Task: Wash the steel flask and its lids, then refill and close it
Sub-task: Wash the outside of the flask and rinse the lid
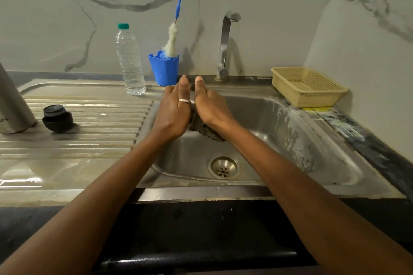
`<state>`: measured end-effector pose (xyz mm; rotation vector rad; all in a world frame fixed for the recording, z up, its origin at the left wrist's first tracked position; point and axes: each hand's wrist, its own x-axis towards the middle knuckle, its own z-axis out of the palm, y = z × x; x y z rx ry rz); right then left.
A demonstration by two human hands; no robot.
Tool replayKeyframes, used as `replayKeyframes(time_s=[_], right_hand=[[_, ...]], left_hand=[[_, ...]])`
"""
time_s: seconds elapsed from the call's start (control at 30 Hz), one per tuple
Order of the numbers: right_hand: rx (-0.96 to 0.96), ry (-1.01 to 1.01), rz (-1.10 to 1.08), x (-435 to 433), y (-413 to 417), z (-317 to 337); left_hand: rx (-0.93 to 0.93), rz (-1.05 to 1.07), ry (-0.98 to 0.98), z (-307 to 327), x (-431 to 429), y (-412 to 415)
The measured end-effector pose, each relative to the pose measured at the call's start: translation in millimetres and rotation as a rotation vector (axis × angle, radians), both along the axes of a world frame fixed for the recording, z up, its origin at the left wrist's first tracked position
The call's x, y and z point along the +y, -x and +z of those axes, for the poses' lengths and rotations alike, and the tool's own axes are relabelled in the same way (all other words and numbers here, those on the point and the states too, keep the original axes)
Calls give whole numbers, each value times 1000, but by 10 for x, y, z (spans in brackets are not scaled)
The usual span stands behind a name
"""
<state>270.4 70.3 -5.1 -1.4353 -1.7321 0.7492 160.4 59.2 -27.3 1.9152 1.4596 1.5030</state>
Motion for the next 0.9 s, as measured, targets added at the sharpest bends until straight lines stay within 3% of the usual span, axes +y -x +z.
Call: replayKeyframes(time_s=[0.1,0.2,0.3,0.43,0.5,0.57,0.7,0.8,0.9], right_hand=[[-198,-448,9,-63,32,-43],[-365,-685,2,-18,32,-127],[-245,-583,27,-48,43,-78],[81,118,60,118,8,-50],[172,222,61,132,-28,-88],[218,181,19,128,-41,-100],[143,-60,-126,72,6,-38],[36,-303,-131,59,8,-94],[-165,-586,-107,124,-61,-212]], left_hand=[[-371,-52,205,40,38,-48],[-587,-80,421,45,63,-52],[-407,-24,319,56,9,-60],[100,21,54,8,-48,12],[233,39,4,-20,-21,19],[243,116,-53,-40,29,-1],[91,243,-29,-3,-14,-93],[43,152,-5,24,-26,-120],[-250,-15,124,99,-36,-116]])
